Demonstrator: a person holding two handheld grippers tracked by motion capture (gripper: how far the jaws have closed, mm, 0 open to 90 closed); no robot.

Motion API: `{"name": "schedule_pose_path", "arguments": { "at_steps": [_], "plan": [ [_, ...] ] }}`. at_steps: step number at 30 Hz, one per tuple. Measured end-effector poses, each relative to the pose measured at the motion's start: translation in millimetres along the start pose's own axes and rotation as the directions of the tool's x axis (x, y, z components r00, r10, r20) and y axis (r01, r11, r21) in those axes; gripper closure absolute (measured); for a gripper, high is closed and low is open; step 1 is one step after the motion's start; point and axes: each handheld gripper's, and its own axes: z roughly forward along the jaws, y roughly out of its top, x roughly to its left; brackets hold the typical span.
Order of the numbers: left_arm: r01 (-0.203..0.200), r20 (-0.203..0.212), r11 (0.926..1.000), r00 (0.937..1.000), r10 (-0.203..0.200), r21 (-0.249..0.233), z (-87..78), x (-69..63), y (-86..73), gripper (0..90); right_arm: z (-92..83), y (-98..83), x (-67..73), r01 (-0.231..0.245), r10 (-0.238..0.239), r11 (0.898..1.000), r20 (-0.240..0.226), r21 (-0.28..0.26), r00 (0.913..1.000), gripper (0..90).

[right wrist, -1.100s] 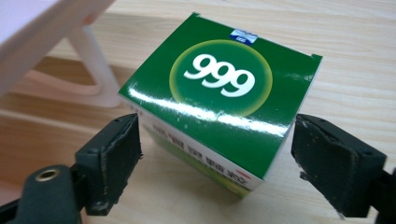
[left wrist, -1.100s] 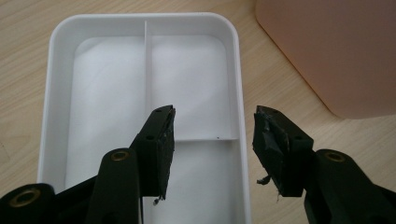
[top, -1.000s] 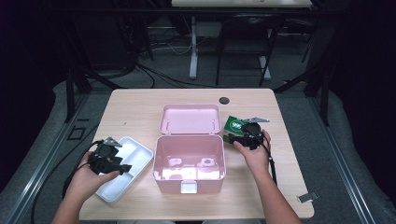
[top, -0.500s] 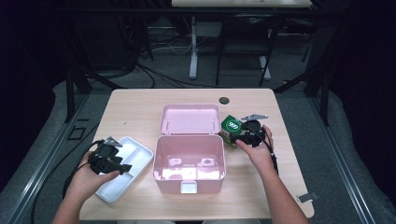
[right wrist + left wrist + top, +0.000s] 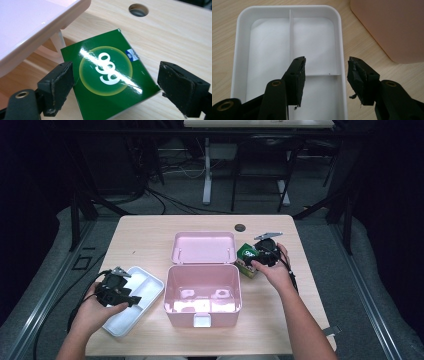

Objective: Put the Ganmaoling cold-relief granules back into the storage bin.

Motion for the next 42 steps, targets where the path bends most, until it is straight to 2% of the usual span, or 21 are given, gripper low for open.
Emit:
{"name": "schedule_pose_path", "arguments": {
  "at_steps": [5,9,13,17,20,27,34,41,42],
  "plan": [
    [-0.004,0.005,1.0000,1.0000,0.004,0.003,1.2,-0.9,0.8,48.5,1.5,-2.0,-10.3,-0.056,0.057,0.998,-0.053,0.013,0.9970,13.7],
    [-0.003,0.006,1.0000,1.0000,0.003,0.000,0.7,-1.1,1.3,48.5,-3.9,-5.0,-4.6,-0.027,0.029,0.999,-0.050,0.031,0.9983,13.6],
    [-0.004,0.007,1.0000,1.0000,0.004,-0.001,0.2,-2.4,1.5,48.5,-7.9,-9.9,2.5,-0.011,0.011,1.000,-0.031,0.026,0.9994,12.5],
    [-0.003,0.009,1.0000,1.0000,0.003,-0.003,-0.4,-2.8,1.8,48.5,-5.1,-14.2,10.8,0.040,-0.039,0.998,-0.011,0.054,0.9992,11.5],
    [-0.001,0.008,1.0000,1.0000,0.001,-0.002,-0.2,-2.2,1.6,48.5,-3.9,-15.5,14.2,0.053,-0.054,0.996,0.009,0.065,0.9985,12.2],
    [0.000,0.009,1.0000,1.0000,0.000,-0.006,-0.7,-2.3,1.5,48.7,-6.3,-15.6,16.5,0.053,-0.055,0.995,0.018,0.089,0.9983,14.3],
    [-0.001,0.006,0.9999,1.0000,0.001,-0.013,-2.9,-2.1,0.8,48.8,-19.7,-26.6,14.6,0.047,-0.049,0.994,0.012,0.095,0.9988,14.9],
    [0.004,0.001,0.9999,1.0000,-0.004,-0.015,-4.4,-1.4,0.6,48.9,-44.0,-52.0,13.1,0.045,-0.046,0.996,0.006,0.077,0.9989,15.0],
    [0.002,0.002,0.9999,1.0000,-0.002,-0.014,-4.6,-1.5,0.7,48.9,-46.8,-55.8,14.2,0.043,-0.044,0.997,0.017,0.066,0.9989,15.0]
  ]
}}
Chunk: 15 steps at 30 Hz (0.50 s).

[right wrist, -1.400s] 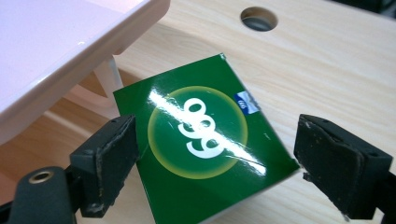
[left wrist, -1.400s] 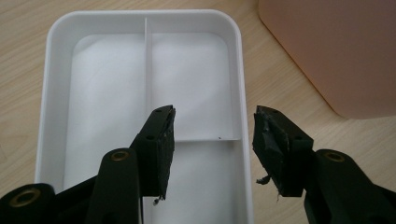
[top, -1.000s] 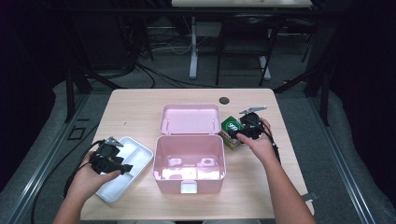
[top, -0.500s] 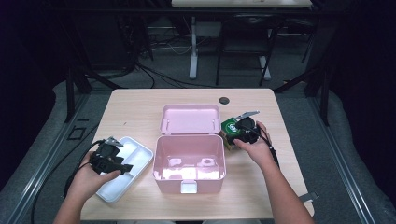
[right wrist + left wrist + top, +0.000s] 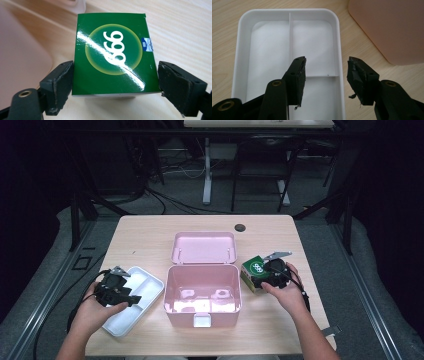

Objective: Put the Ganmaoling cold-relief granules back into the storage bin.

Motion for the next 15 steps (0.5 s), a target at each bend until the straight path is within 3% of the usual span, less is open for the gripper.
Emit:
{"name": "schedule_pose_path", "arguments": {
  "at_steps": [3,8,9,10,15],
  "plan": [
    [-0.001,-0.002,1.0000,1.0000,0.001,-0.003,-0.5,-0.1,-0.1,49.0,-10.9,-11.2,1.2,0.010,-0.009,1.000,-0.036,0.007,0.9993,15.0],
    [0.002,-0.001,1.0000,1.0000,-0.002,-0.004,-1.1,1.1,-1.2,49.0,-27.9,-30.3,4.6,0.011,-0.011,1.000,-0.005,0.009,0.9999,15.0],
    [0.006,-0.002,1.0000,1.0000,-0.006,-0.002,-1.4,1.1,-1.4,49.1,-30.6,-33.8,3.8,0.012,-0.012,1.000,-0.033,0.005,0.9994,15.0],
    [0.006,-0.005,1.0000,1.0000,-0.006,-0.004,-1.8,1.5,-1.5,49.0,-33.7,-36.3,5.4,0.009,-0.009,1.000,0.002,0.014,1.0000,15.0],
    [0.004,-0.003,0.9999,1.0000,-0.005,-0.010,-2.8,1.3,-1.4,49.1,-39.8,-40.7,3.5,-0.004,0.005,1.000,-0.046,0.030,0.9989,13.7]
  ]
}}
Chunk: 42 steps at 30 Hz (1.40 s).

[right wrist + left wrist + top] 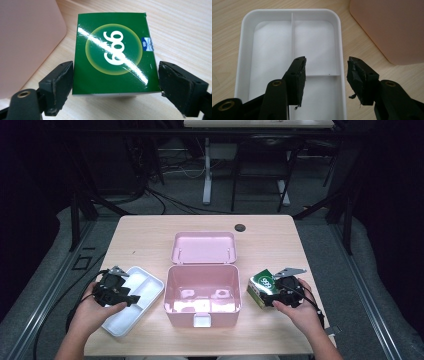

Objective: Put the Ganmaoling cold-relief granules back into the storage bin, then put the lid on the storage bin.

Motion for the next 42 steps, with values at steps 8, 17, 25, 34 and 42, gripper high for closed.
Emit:
{"name": "schedule_pose_path", "arguments": {
  "at_steps": [8,17,25,34,42],
  "plan": [
    [0.005,-0.001,1.0000,1.0000,-0.005,-0.005,-1.6,2.2,-1.8,49.1,-8.3,15.9,-5.6,-0.014,0.018,0.998,-0.062,0.064,0.9979,10.9],
    [0.009,0.007,0.9999,0.9999,-0.009,-0.009,-3.0,2.8,-2.5,49.1,-12.5,40.4,-8.3,0.058,-0.053,0.993,-0.058,0.102,0.9969,25.9],
    [0.010,0.008,0.9998,0.9999,-0.010,-0.018,-4.5,3.2,-2.0,49.1,-11.2,59.1,-6.9,0.100,-0.088,0.975,-0.066,0.196,0.9939,22.6],
    [0.004,0.010,0.9998,0.9999,-0.004,-0.019,-4.3,3.0,-1.5,49.1,4.9,81.2,-7.9,0.103,-0.082,0.934,-0.075,0.343,0.9938,13.0],
    [0.003,0.007,0.9998,1.0000,-0.003,-0.020,-4.5,2.7,-1.4,49.1,20.2,86.0,-7.0,0.079,-0.050,0.902,-0.078,0.424,0.9957,13.0]
  ]
}}
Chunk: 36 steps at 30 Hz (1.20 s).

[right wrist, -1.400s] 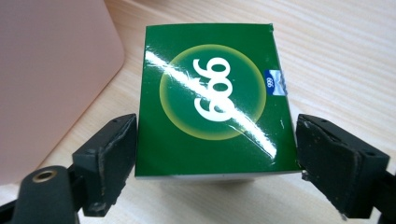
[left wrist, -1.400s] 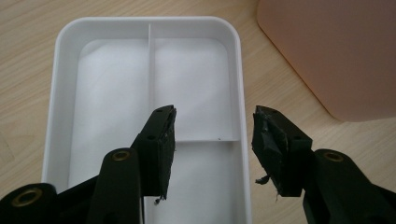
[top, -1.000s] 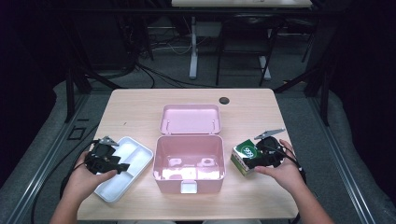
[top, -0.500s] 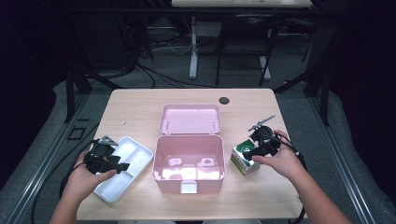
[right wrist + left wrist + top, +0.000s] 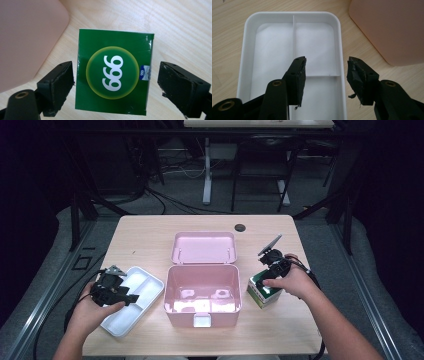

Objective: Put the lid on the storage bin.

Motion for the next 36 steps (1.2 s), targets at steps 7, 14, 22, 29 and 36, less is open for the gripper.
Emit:
{"name": "schedule_pose_path", "arguments": {
  "at_steps": [7,14,22,29,36],
  "plan": [
    [0.000,-0.001,1.0000,1.0000,0.000,-0.005,-0.9,0.1,-0.1,49.1,4.2,3.6,-0.5,-0.014,0.014,1.000,-0.005,0.024,0.9999,14.0],
    [-0.001,-0.002,1.0000,1.0000,0.001,-0.003,-0.4,-0.3,0.1,49.1,8.3,4.8,-0.1,-0.024,0.024,0.999,-0.009,0.031,0.9997,14.4],
    [0.000,-0.002,1.0000,1.0000,0.000,-0.004,-0.7,-0.3,0.0,49.1,9.1,7.0,1.7,-0.024,0.024,0.999,-0.004,0.047,0.9997,13.7],
    [0.000,-0.003,1.0000,1.0000,0.000,-0.003,-0.4,0.0,-0.2,49.1,10.2,7.8,1.4,-0.006,0.006,0.998,0.008,0.058,1.0000,12.1],
    [-0.002,-0.003,1.0000,1.0000,0.002,-0.001,0.0,-0.5,0.1,49.1,15.1,8.2,2.4,0.000,-0.001,0.996,0.013,0.085,0.9999,12.9]
  ]
}}
